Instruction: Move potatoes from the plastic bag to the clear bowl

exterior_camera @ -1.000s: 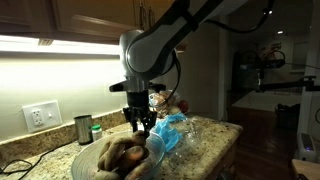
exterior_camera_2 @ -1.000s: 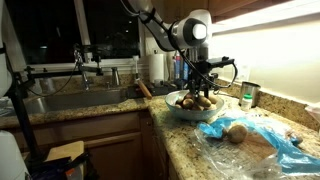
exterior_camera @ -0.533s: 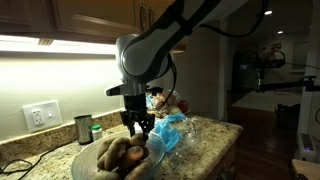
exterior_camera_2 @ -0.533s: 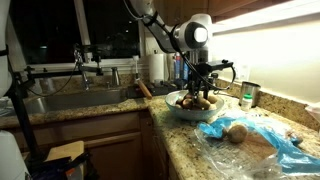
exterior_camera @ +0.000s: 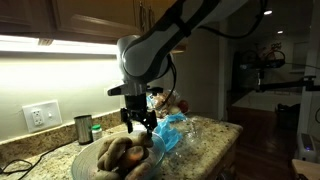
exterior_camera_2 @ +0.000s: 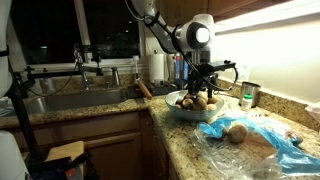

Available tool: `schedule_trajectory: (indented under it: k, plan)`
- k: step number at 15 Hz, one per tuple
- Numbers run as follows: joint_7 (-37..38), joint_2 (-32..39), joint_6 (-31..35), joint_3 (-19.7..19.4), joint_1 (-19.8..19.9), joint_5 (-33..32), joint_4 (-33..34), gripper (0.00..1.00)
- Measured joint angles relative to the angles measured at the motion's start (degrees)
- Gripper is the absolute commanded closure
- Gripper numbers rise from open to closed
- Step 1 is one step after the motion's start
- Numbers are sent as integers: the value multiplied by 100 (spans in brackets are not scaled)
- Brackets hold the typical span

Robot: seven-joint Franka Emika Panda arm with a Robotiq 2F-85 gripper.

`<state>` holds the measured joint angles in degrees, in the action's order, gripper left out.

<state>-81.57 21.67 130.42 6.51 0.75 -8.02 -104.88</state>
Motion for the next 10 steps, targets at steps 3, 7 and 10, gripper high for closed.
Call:
schedule_trajectory:
  k: [3, 7, 10]
  plan:
    - [17, -2, 5, -95, 13, -16, 5, 0]
    - [190, -2, 9, -252, 13, -96, 5, 0]
    - [481, -3, 9, -345, 9, -296, 5, 0]
